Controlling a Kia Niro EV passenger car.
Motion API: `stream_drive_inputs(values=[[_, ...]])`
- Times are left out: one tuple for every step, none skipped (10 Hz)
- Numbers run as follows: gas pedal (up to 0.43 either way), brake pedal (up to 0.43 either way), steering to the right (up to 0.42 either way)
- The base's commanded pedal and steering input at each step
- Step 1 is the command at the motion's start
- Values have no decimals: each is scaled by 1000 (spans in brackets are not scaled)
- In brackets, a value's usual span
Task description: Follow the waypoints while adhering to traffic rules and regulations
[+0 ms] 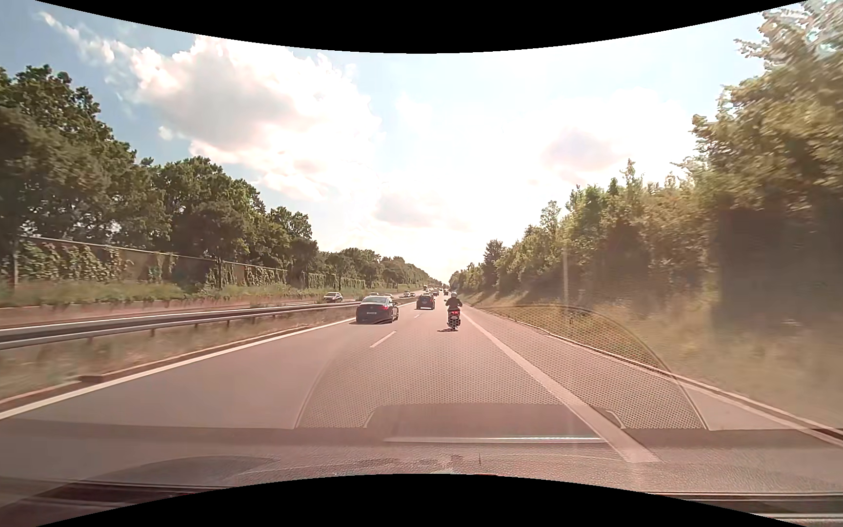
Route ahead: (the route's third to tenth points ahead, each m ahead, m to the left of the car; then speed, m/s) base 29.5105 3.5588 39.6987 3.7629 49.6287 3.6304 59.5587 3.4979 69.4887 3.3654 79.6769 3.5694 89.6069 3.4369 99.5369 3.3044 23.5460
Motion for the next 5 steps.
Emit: stream_drive_inputs(values=[[268,12,2],[268,12,2],[268,12,1],[268,12,1],[268,12,1]])
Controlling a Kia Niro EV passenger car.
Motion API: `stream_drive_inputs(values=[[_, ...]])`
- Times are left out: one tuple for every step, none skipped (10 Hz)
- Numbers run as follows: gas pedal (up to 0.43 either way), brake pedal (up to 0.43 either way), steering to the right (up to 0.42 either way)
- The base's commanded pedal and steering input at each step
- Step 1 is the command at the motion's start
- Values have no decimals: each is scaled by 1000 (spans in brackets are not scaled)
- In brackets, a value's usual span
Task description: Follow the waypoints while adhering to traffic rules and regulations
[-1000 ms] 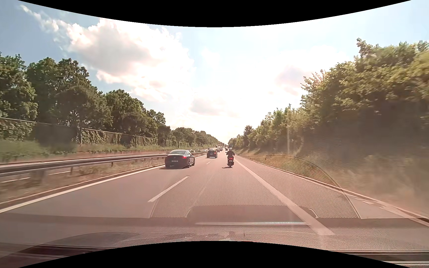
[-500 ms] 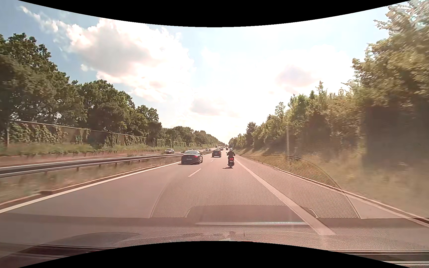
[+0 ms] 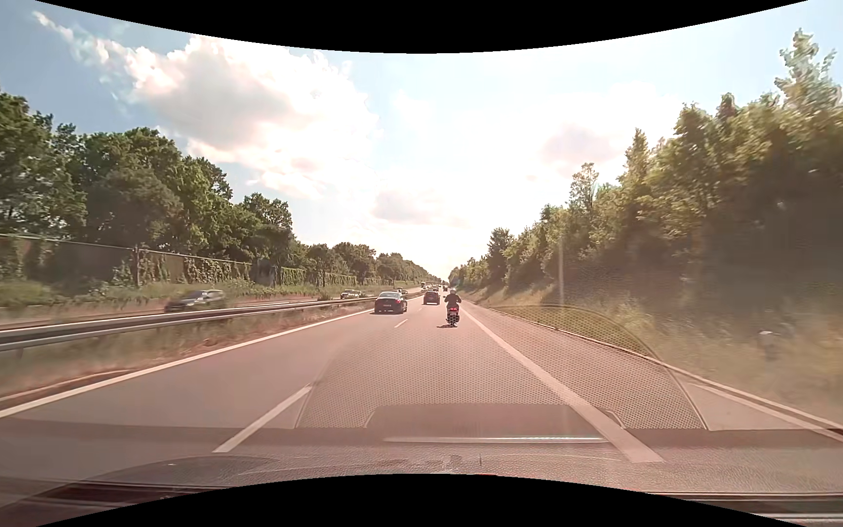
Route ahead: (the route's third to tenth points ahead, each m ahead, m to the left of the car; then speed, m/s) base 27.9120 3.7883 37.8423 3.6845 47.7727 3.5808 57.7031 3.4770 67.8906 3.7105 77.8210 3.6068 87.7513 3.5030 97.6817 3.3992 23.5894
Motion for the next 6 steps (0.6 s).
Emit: stream_drive_inputs(values=[[268,12,1],[268,12,0],[268,12,0],[268,12,-1],[268,12,-1],[268,12,-1]])
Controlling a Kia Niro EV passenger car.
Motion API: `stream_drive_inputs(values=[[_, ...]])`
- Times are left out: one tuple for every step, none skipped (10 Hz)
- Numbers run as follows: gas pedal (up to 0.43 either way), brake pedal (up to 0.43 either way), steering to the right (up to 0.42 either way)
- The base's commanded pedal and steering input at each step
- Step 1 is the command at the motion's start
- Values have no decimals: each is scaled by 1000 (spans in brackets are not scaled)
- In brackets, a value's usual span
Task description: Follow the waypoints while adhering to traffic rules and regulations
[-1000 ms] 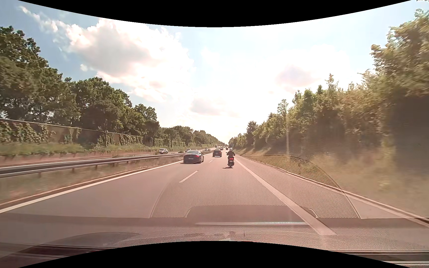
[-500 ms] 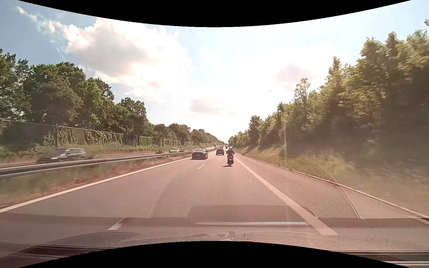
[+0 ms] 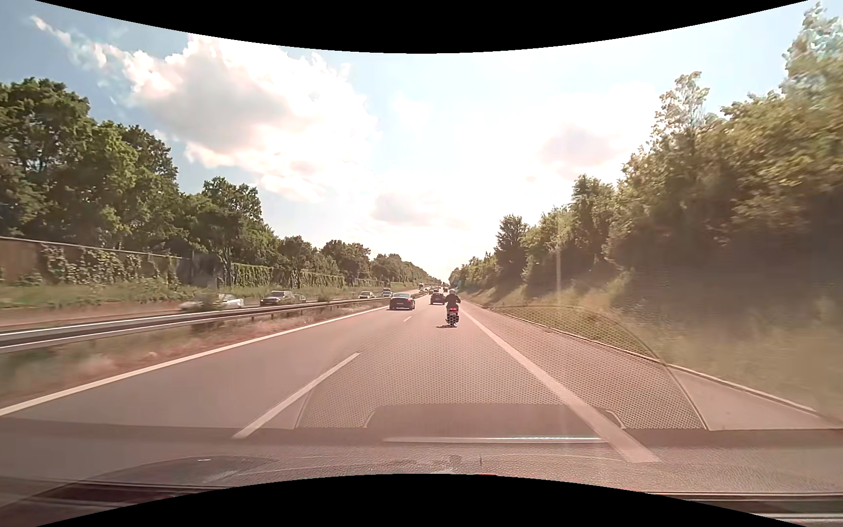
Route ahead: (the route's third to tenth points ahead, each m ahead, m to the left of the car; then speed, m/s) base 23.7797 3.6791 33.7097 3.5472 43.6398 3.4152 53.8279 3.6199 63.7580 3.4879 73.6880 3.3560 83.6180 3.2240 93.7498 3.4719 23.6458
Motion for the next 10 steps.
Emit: stream_drive_inputs(values=[[268,12,-1],[268,12,-1],[268,6,-1],[268,12,0],[268,12,-1],[268,12,0],[268,12,-1],[268,12,0],[268,6,0],[268,12,-1]])
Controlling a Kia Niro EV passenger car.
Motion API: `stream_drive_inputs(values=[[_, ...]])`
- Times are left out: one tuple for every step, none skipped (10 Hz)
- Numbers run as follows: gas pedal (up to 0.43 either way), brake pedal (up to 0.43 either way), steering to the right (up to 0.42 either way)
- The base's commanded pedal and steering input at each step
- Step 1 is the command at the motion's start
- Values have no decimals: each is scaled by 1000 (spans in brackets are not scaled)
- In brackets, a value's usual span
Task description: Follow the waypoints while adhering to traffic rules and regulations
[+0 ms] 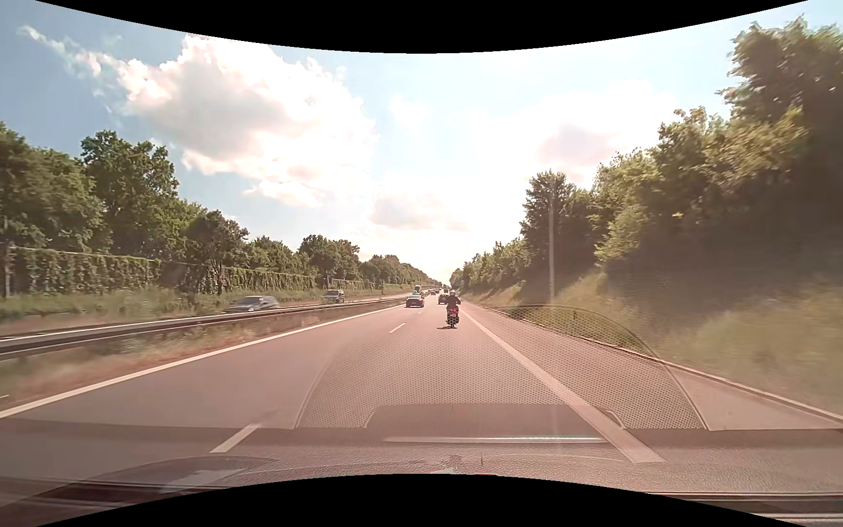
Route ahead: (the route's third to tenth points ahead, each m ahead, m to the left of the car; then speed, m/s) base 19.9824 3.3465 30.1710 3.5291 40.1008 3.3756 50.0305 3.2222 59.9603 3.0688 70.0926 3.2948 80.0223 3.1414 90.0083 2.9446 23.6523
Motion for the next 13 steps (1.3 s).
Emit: stream_drive_inputs(values=[[268,12,-1],[268,12,-1],[268,12,0],[268,12,-1],[268,12,0],[268,12,-1],[268,12,0],[268,12,0],[268,12,0],[268,12,0],[268,12,0],[268,12,0],[268,12,0]])
